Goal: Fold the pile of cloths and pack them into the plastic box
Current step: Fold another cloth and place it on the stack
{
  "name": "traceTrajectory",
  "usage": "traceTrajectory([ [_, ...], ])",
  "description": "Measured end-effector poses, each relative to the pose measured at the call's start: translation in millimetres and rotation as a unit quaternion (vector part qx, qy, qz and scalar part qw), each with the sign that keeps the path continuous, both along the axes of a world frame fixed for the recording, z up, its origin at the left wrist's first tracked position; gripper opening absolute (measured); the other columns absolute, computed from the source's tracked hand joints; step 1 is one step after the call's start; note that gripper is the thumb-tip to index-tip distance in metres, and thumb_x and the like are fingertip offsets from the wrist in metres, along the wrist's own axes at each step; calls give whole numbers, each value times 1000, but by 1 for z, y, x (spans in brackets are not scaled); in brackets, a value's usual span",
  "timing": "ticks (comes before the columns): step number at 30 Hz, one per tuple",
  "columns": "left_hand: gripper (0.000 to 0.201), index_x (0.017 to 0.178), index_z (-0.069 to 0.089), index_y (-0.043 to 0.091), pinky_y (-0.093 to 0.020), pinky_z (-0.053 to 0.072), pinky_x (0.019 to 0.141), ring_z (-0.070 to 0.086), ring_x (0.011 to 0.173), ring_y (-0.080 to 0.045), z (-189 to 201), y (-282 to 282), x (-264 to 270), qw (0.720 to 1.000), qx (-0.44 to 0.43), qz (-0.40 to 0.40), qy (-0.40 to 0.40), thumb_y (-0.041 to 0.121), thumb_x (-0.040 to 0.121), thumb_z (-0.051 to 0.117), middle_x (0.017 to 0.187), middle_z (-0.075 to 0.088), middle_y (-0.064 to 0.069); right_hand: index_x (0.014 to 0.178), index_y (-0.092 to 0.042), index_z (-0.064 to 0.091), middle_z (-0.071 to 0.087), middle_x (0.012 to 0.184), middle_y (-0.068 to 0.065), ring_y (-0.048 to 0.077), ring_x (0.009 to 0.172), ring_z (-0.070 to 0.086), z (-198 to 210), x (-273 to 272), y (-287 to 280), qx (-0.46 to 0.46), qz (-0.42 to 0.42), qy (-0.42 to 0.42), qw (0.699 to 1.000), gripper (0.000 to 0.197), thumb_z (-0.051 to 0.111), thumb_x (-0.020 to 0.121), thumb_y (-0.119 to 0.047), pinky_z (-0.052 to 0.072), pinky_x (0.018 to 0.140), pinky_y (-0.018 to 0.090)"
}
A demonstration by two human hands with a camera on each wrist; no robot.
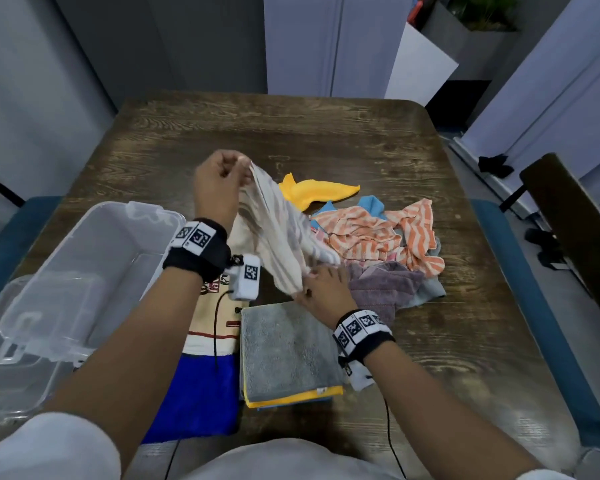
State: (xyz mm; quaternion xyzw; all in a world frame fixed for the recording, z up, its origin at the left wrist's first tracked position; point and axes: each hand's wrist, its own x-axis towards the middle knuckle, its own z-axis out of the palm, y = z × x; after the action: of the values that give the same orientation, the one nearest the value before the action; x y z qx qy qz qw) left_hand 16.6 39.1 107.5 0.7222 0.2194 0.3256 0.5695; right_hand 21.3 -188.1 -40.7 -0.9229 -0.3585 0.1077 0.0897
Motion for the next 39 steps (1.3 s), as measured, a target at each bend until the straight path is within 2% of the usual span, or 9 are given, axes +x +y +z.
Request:
traceTrajectory([
  [6, 7, 89, 70, 20, -28, 58, 69, 71, 69, -14, 31, 2, 9, 999, 32, -19, -17, 17, 94, 68, 83, 74, -7, 138, -25, 56, 50, 124, 9, 27, 115, 50, 45, 16, 32, 218, 63, 78, 971, 49, 68, 92, -32, 44, 99, 41],
  [12, 5, 92, 70, 17, -32, 61, 70, 71, 71, -14, 69, 1, 11, 997, 55, 2, -52, 18, 95, 67, 82, 74, -1, 105, -22, 74, 55, 109, 4, 20, 106, 55, 75, 25, 41, -26, 108, 95, 989, 24, 62, 96, -40, 46, 88, 33],
  [16, 6, 93, 70, 10, -23, 55, 60, 67, 63, -7, 93, 16, 10, 995, 54, 10, -85, 15, 95, 67, 75, 71, 1, 109, -18, 69, 53, 86, -11, 5, 72, 51, 100, 27, 44, 221, 61, 65, 971, 14, 62, 97, -23, 44, 67, 26],
  [19, 4, 90, 72, 14, -27, 57, 65, 71, 67, -14, 97, 14, 10, 995, 53, -29, -75, 15, 92, 70, 75, 74, 0, 113, -14, 65, 60, 102, -3, 9, 85, 59, 132, 19, 64, 383, 99, 38, 918, 16, 62, 97, -17, 50, 75, 24],
  [22, 11, 97, 74, 11, -24, 59, 69, 74, 74, -14, 99, 10, 8, 994, 84, -52, -49, 21, 92, 72, 82, 77, 1, 118, -10, 62, 63, 115, 3, 11, 95, 62, 150, 13, 81, 432, 115, 47, 893, 22, 63, 95, -10, 54, 82, 30],
  [28, 17, 100, 73, 4, -28, 61, 69, 75, 75, -17, 109, 10, 8, 993, 81, -57, -67, 19, 91, 73, 84, 77, -4, 133, -17, 61, 63, 134, 2, 25, 109, 64, 140, 17, 86, 271, 112, 53, 955, 37, 58, 96, -12, 53, 85, 42],
  [31, 16, 98, 73, 7, -36, 62, 71, 76, 77, -22, 115, 11, 11, 992, 70, -61, -83, 21, 91, 74, 85, 77, -7, 134, -13, 60, 62, 135, 6, 31, 113, 62, 134, 15, 85, 226, 140, 41, 963, 38, 55, 97, -11, 51, 84, 38],
  [35, 9, 93, 72, 14, -34, 61, 66, 75, 74, -23, 122, 12, 17, 990, 67, -51, -109, 22, 91, 73, 82, 76, -5, 135, -10, 52, 59, 134, 12, 31, 106, 65, 134, 13, 93, 19, 158, 87, 983, 35, 55, 100, -17, 55, 86, 44],
  [39, 3, 89, 71, 17, -31, 59, 65, 72, 67, -18, 126, 23, 19, 989, 62, 2, -136, 18, 92, 70, 76, 74, -1, 129, -4, 55, 59, 132, 11, 29, 123, 56, 136, 23, 91, -65, 168, 18, 983, 29, 46, 105, -17, 46, 96, 36],
])
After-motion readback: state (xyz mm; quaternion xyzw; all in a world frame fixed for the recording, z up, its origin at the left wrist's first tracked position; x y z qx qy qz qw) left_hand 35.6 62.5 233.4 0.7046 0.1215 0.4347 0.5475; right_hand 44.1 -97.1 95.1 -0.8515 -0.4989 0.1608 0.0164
